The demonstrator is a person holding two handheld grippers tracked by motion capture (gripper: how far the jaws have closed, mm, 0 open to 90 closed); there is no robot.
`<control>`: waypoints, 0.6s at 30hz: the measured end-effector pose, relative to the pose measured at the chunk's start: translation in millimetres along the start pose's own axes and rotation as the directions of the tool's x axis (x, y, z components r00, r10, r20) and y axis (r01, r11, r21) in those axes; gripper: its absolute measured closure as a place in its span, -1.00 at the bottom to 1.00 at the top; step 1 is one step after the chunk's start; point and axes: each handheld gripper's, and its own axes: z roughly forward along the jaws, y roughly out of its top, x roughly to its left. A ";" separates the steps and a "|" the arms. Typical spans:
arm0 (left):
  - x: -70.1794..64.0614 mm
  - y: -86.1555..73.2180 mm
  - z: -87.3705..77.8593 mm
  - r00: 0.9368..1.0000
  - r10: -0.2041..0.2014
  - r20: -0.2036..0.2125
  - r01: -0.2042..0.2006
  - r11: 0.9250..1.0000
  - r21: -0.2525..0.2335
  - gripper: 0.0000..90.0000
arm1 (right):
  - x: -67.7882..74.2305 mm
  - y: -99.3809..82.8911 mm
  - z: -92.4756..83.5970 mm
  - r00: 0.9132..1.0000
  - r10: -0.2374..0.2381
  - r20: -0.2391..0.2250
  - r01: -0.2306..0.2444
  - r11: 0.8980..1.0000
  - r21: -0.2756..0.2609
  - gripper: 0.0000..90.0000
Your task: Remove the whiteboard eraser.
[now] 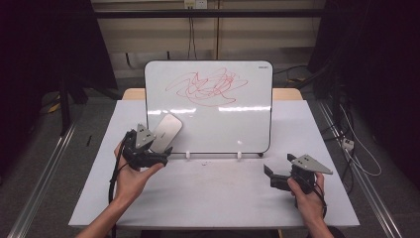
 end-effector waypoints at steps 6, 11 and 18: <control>7.8 5.9 12.7 0.998 0.028 -0.051 -0.027 0.999 0.033 -0.77 | -0.1 -0.1 0.0 1.000 0.000 0.000 0.000 1.000 0.001 -0.89; 8.2 11.2 21.6 0.996 0.059 -0.064 -0.055 0.997 0.060 -0.75 | 0.0 0.1 0.9 1.000 -0.003 -0.002 0.003 1.000 0.002 -0.89; 2.7 19.3 34.3 0.996 0.077 -0.046 -0.073 0.993 0.096 -0.69 | 0.6 0.3 2.1 1.000 -0.005 -0.006 0.005 1.000 0.006 -0.89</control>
